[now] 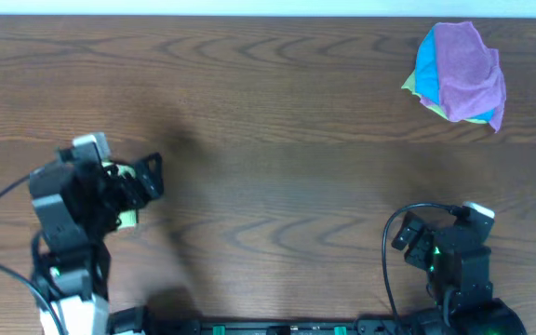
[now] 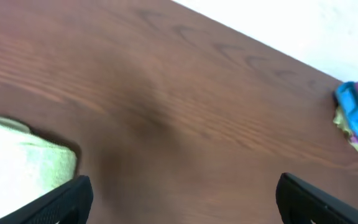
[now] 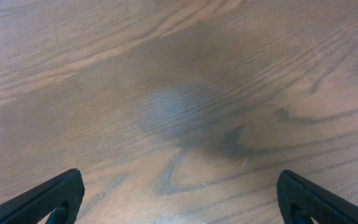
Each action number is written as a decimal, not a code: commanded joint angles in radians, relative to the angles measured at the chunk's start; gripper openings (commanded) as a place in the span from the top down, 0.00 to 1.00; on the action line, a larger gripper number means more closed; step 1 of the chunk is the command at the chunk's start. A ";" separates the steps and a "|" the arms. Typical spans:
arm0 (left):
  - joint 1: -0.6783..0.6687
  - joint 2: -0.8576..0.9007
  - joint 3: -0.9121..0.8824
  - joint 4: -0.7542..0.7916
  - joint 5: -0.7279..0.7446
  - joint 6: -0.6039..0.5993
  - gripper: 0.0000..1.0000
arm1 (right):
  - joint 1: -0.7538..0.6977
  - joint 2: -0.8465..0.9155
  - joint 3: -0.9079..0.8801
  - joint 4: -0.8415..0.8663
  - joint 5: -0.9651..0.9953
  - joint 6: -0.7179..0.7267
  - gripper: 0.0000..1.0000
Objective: Fold the cloth
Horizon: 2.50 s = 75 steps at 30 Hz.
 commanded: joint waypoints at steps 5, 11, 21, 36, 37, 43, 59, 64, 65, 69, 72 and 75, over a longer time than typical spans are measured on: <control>-0.027 -0.322 -0.249 0.040 -0.145 0.064 0.05 | -0.013 -0.002 -0.002 0.002 0.011 0.012 0.01; -0.048 -0.546 -0.396 0.031 -0.157 0.105 0.05 | -0.013 -0.002 -0.002 0.001 0.011 0.012 0.01; -0.072 -0.706 -0.513 -0.009 -0.155 0.245 0.05 | -0.013 -0.002 -0.002 0.002 0.011 0.012 0.01; -0.118 -0.755 -0.513 -0.011 -0.174 0.418 0.05 | -0.013 -0.002 -0.002 0.001 0.011 0.012 0.01; -0.118 -0.755 -0.513 -0.011 -0.174 0.418 0.05 | -0.013 -0.002 -0.002 0.001 0.011 0.012 0.01; -0.118 -0.755 -0.513 -0.011 -0.175 0.418 0.05 | -0.013 -0.002 -0.002 0.002 0.011 0.011 0.01; -0.118 -0.755 -0.513 -0.011 -0.175 0.418 0.05 | -0.014 -0.004 -0.002 -0.026 0.016 -0.036 0.01; -0.118 -0.755 -0.513 -0.011 -0.174 0.418 0.05 | -0.030 -0.031 -0.029 -0.037 -0.008 -0.133 0.01; -0.118 -0.755 -0.513 -0.011 -0.174 0.418 0.05 | -0.030 -0.046 -0.045 -0.017 -0.037 -0.214 0.01; -0.118 -0.755 -0.513 -0.011 -0.174 0.418 0.05 | -0.045 -0.141 -0.116 0.049 -0.144 -0.452 0.01; -0.118 -0.755 -0.513 -0.011 -0.174 0.418 0.05 | -0.073 -0.216 -0.185 0.077 -0.196 -0.516 0.01; -0.118 -0.755 -0.513 -0.011 -0.174 0.418 0.05 | -0.109 -0.290 -0.260 0.113 -0.257 -0.578 0.01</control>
